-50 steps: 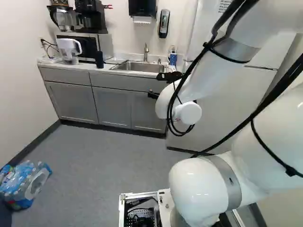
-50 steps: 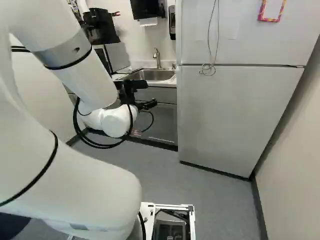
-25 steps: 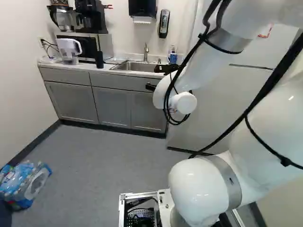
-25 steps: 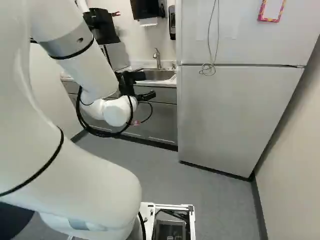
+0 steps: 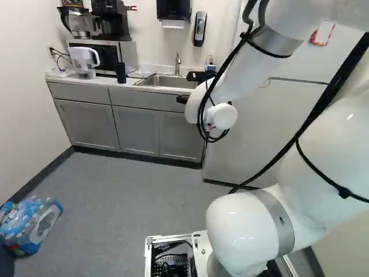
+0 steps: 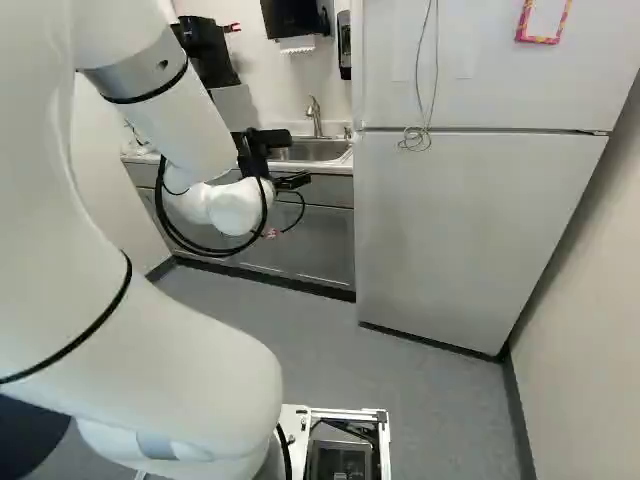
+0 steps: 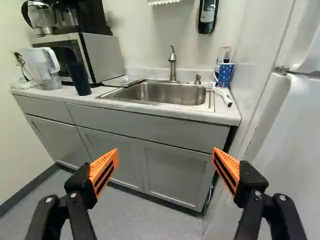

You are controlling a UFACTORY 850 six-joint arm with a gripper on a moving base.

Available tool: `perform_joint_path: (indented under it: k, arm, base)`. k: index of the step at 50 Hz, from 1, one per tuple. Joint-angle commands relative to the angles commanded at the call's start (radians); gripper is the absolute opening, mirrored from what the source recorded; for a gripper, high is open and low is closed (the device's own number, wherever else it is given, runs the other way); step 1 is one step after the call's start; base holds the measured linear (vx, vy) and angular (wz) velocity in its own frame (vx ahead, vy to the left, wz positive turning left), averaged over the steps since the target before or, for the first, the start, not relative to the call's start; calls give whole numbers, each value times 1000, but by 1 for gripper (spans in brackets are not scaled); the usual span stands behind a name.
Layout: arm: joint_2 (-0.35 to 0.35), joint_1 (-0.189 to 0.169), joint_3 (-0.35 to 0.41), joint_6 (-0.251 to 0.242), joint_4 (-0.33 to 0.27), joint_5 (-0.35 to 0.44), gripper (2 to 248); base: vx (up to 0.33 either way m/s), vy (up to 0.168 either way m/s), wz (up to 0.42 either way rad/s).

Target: Rinse the cup and place it in the tray

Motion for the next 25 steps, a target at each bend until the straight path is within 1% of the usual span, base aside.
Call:
perform_joint_path:
  k: [8, 25]
  arm:
    - [1, -1, -18, 0, 0, -20, 247]
    - [-22, -3, -78, 0, 0, -81, 247]
  base:
    - [0, 0, 0]
    - [0, 0, 0]
